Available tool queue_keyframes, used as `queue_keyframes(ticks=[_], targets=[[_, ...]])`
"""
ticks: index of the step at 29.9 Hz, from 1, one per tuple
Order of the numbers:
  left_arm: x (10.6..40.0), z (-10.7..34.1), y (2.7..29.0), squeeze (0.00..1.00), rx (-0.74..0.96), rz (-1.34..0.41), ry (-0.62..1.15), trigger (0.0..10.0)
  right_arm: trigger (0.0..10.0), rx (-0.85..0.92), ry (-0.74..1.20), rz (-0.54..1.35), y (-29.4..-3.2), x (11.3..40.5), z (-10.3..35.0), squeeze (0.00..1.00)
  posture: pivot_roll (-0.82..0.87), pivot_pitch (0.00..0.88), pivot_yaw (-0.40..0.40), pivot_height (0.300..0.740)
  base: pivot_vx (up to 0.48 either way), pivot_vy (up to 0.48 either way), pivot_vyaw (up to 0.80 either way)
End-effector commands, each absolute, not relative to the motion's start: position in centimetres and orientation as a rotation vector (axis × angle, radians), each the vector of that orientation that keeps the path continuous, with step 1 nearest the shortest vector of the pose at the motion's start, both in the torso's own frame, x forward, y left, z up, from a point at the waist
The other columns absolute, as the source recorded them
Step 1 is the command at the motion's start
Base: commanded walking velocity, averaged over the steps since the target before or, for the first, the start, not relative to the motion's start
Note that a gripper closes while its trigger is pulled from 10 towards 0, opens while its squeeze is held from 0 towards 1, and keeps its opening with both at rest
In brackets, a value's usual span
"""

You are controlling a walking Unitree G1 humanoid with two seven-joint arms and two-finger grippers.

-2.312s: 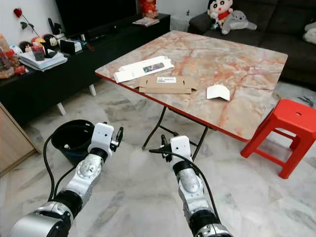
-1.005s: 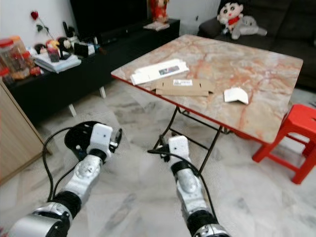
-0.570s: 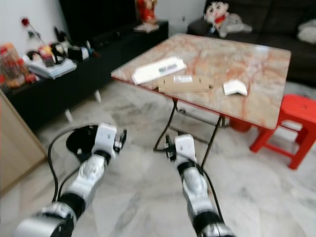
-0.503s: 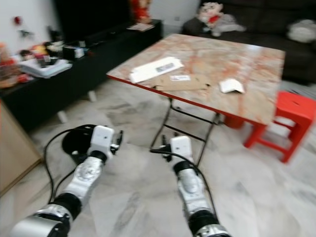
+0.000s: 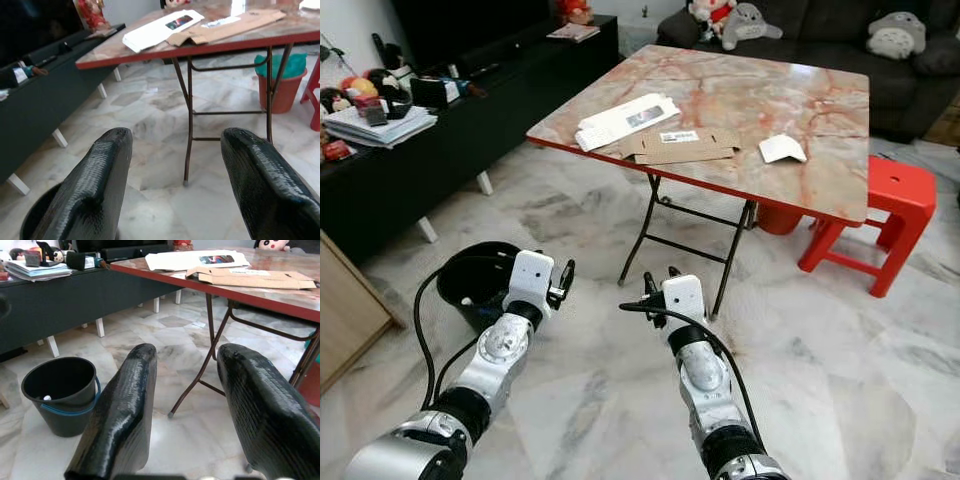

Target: Picking trash to rubbish bin

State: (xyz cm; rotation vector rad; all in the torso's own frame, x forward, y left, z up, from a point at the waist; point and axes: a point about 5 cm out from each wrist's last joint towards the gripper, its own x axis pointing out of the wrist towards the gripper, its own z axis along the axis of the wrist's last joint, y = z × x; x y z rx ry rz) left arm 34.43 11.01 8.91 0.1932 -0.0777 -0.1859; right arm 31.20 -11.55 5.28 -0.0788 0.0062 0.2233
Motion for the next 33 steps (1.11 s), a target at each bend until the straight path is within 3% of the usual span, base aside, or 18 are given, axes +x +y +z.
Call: queue_keyframes(ticks=[1, 5, 26, 33], targets=[[35.1, 10.2, 11.0, 0.0, 0.184, -0.171, -0.112, 10.0, 10.0, -0.06, -0.034, 0.208, -11.6, 32.0, 6.6, 0.0, 0.13, 0.024, 0.017, 0.74, 0.244, 0.0, 0.0], [35.3, 10.4, 10.9, 0.0, 0.183, -0.17, -0.114, 10.0, 10.0, -0.009, -0.059, 0.178, -11.8, 32.6, 7.4, 0.0, 0.13, 0.023, 0.019, 0.74, 0.242, 0.0, -0.6], [35.5, 10.9, 10.8, 0.0, 0.184, -0.162, -0.132, 10.0, 10.0, -0.02, -0.079, 0.194, -11.5, 32.5, 7.7, 0.0, 0.13, 0.027, 0.021, 0.74, 0.312, 0.0, 0.0], [35.5, 11.0, 10.8, 0.0, 0.184, -0.163, -0.137, 10.0, 10.0, -0.028, -0.083, 0.199, -11.5, 32.5, 7.7, 0.0, 0.13, 0.025, 0.018, 0.74, 0.33, 0.0, -0.38]])
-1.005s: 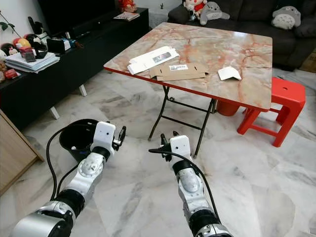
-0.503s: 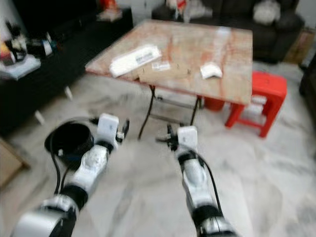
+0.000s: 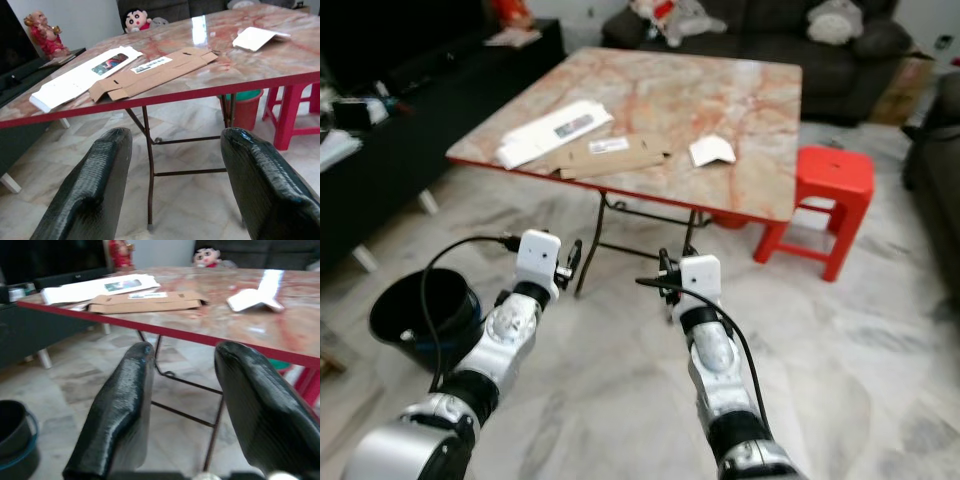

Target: Picking trash to rubbish bin

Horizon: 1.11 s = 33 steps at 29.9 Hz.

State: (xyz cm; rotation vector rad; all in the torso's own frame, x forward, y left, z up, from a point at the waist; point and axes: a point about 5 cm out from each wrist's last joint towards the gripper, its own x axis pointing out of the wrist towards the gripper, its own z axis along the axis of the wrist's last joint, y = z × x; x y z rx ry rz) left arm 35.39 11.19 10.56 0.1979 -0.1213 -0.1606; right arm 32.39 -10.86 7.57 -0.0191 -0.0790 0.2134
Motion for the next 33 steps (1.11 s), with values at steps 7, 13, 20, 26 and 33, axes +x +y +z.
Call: queue_keyframes(ticks=[7, 13, 20, 26, 33], targets=[[35.55, 11.06, 10.72, 0.0, 0.183, -0.163, -0.14, 10.0, 10.0, -0.027, -0.086, 0.202, -11.47, 32.49, 7.77, 0.0, 0.13, 0.023, 0.018, 0.74, 0.33, 0.0, 0.0], [35.55, 11.08, 10.75, 0.0, 0.179, -0.162, -0.14, 10.0, 10.0, -0.037, -0.089, 0.213, -11.37, 32.47, 7.79, 0.0, 0.13, 0.022, 0.017, 0.74, 0.33, 0.0, 0.0], [35.51, 11.04, 10.72, 0.0, 0.17, -0.162, -0.139, 10.0, 10.0, -0.041, -0.088, 0.221, -11.25, 32.34, 7.68, 0.0, 0.13, 0.016, 0.018, 0.74, 0.331, 0.0, 0.0], [35.49, 11.02, 10.64, 0.0, 0.154, -0.17, -0.137, 10.0, 10.0, -0.035, -0.083, 0.217, -11.31, 32.36, 7.62, 0.0, 0.13, 0.013, 0.018, 0.74, 0.308, 0.162, 0.0], [35.46, 11.02, 10.59, 0.0, 0.153, -0.172, -0.139, 10.0, 10.0, -0.034, -0.079, 0.217, -11.35, 32.36, 7.57, 0.0, 0.13, 0.01, 0.018, 0.74, 0.217, 0.342, 0.0]])
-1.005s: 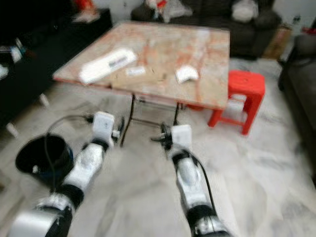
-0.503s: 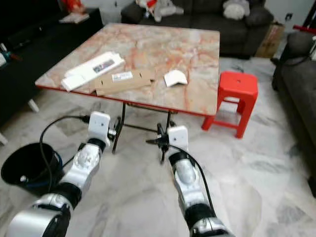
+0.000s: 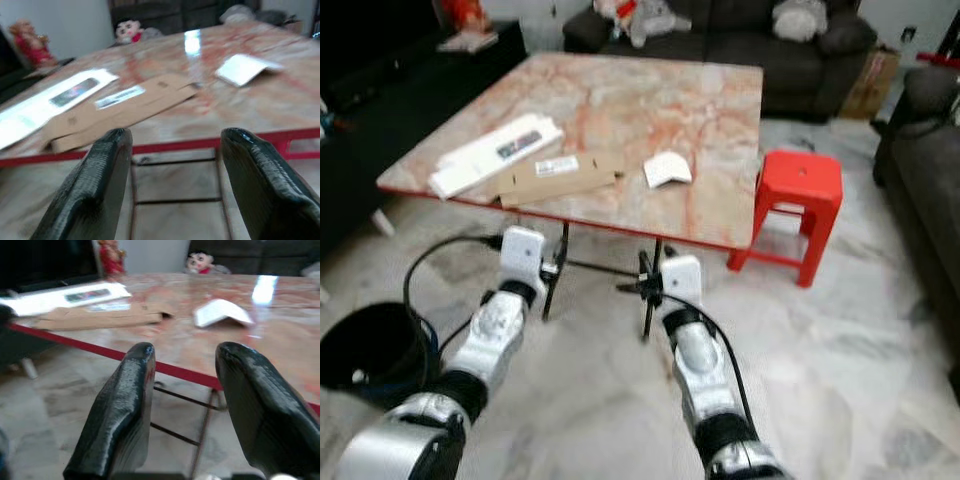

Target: Picking trash to rubbish bin

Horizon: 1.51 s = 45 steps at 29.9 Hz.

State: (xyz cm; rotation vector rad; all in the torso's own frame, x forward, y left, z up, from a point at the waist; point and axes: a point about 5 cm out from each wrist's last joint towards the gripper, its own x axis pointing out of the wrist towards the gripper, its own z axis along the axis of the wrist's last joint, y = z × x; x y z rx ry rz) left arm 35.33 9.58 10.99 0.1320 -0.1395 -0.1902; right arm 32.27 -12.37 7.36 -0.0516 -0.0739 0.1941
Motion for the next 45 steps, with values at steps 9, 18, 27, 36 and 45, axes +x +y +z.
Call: queue_keyframes(ticks=[9, 18, 27, 36, 45], targets=[[35.47, 11.04, 10.6, 0.0, 0.152, -0.178, -0.139, 10.0, 10.0, -0.03, -0.077, 0.216, -11.26, 32.34, 7.52, 0.0, 0.13, 0.007, 0.021, 0.74, 0.0, 0.341, 0.0], [35.47, 11.05, 10.54, 0.0, 0.177, -0.179, -0.14, 10.0, 10.0, -0.031, -0.073, 0.211, -11.35, 32.35, 7.48, 0.0, 0.13, 0.012, 0.02, 0.74, 0.245, 0.033, 0.0], [35.48, 11.03, 10.56, 0.0, 0.183, -0.177, -0.138, 10.0, 10.0, -0.015, -0.065, 0.204, -11.42, 32.34, 7.39, 0.0, 0.13, 0.016, 0.022, 0.74, 0.31, 0.0, 0.0], [35.52, 11.02, 10.66, 0.0, 0.184, -0.169, -0.135, 10.0, 10.0, -0.021, -0.075, 0.209, -11.38, 32.36, 7.52, 0.0, 0.14, 0.02, 0.019, 0.74, 0.306, 0.0, 0.0], [35.53, 11.02, 10.65, 0.0, 0.19, -0.172, -0.135, 10.0, 10.0, -0.007, -0.063, 0.208, -11.33, 32.38, 7.42, 0.0, 0.14, 0.019, 0.019, 0.74, 0.335, 0.0, -0.06]])
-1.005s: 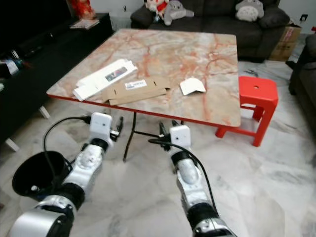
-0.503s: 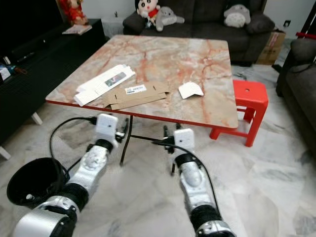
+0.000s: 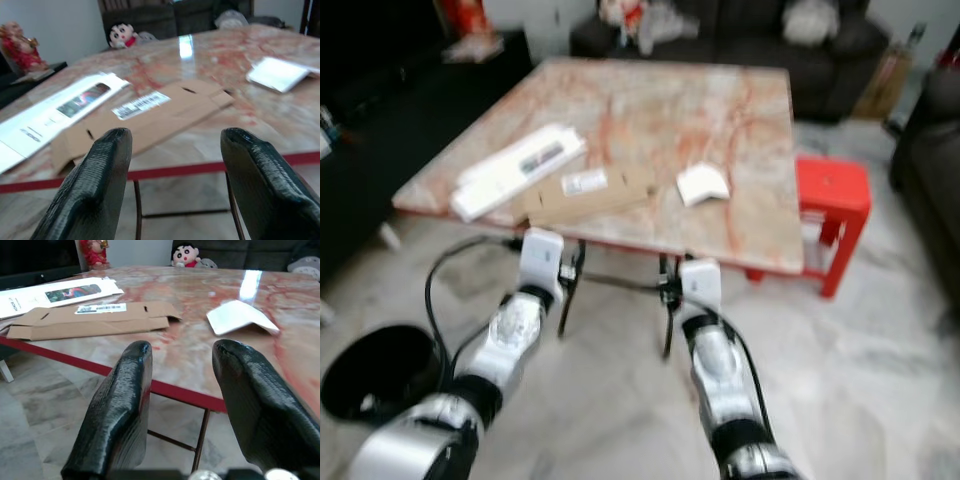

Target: Picking trash to rubbish bin

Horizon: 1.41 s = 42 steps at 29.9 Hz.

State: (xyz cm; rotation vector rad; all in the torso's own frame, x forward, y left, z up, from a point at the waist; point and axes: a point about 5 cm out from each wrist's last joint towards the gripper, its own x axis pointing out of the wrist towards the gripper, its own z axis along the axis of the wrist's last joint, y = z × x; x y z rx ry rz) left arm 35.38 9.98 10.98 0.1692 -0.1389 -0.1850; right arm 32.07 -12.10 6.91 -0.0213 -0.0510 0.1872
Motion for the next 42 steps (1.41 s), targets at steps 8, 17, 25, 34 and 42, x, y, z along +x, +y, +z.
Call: queue_keyframes(ticks=[8, 17, 25, 34, 42], targets=[[35.53, 11.0, 10.64, 0.0, 0.188, -0.171, -0.133, 10.0, 10.0, -0.018, -0.07, 0.212, -11.35, 32.35, 7.46, 0.0, 0.14, 0.019, 0.019, 0.74, 0.377, 0.0, -0.39], [35.52, 10.96, 10.62, 0.0, 0.19, -0.178, -0.131, 10.0, 10.0, -0.013, -0.069, 0.209, -11.31, 32.34, 7.43, 0.0, 0.14, 0.017, 0.02, 0.74, 0.376, 0.0, 0.0], [35.51, 10.93, 10.54, 0.0, 0.191, -0.18, -0.129, 10.0, 10.0, -0.009, -0.055, 0.206, -11.4, 32.38, 7.29, 0.0, 0.14, 0.017, 0.02, 0.74, 0.375, 0.0, -0.29], [35.49, 10.9, 10.53, 0.0, 0.192, -0.183, -0.129, 10.0, 10.0, -0.015, -0.063, 0.208, -11.39, 32.33, 7.33, 0.0, 0.14, 0.017, 0.021, 0.74, 0.374, 0.0, -0.09], [35.48, 10.87, 10.49, 0.0, 0.195, -0.186, -0.127, 10.0, 10.0, -0.019, -0.059, 0.211, -11.37, 32.31, 7.26, 0.0, 0.14, 0.019, 0.021, 0.74, 0.368, 0.0, 0.0]])
